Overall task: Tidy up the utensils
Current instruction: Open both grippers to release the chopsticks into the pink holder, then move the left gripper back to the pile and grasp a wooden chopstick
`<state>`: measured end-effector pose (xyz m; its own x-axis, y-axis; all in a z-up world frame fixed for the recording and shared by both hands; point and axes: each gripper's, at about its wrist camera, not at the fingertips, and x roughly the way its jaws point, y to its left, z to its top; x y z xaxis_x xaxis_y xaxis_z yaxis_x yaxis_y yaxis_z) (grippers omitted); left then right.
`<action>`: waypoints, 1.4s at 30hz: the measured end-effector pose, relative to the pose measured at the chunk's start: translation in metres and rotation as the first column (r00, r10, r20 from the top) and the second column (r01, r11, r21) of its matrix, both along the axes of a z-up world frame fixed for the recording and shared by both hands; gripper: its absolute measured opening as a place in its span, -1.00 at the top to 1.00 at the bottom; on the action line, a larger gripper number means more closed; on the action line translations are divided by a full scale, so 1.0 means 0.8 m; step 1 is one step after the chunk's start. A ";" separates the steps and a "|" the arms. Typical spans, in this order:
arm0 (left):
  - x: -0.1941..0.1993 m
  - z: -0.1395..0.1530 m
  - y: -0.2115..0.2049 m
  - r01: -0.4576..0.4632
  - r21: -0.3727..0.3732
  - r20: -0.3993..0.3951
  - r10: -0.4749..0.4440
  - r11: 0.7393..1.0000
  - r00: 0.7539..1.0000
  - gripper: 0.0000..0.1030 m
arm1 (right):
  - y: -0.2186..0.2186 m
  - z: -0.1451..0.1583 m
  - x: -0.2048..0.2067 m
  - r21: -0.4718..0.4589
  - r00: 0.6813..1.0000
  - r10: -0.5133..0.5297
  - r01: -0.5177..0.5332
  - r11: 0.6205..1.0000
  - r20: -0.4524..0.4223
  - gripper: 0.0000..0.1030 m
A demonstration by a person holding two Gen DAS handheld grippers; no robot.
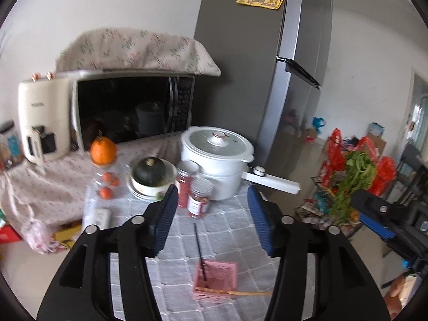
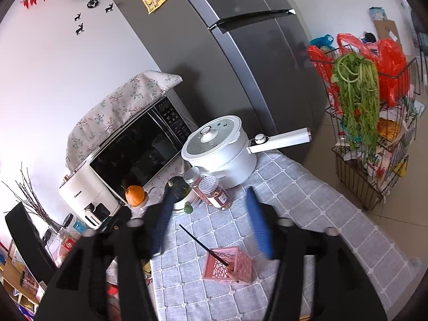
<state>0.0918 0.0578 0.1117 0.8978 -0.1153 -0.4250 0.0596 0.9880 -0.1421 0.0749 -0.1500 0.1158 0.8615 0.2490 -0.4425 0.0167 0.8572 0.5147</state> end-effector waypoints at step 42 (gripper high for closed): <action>0.017 -0.344 -0.272 0.750 -0.044 -0.866 -0.399 0.660 0.300 -0.15 | -0.273 -0.281 -0.118 0.487 0.817 0.054 0.288 0.824 -0.574 -0.87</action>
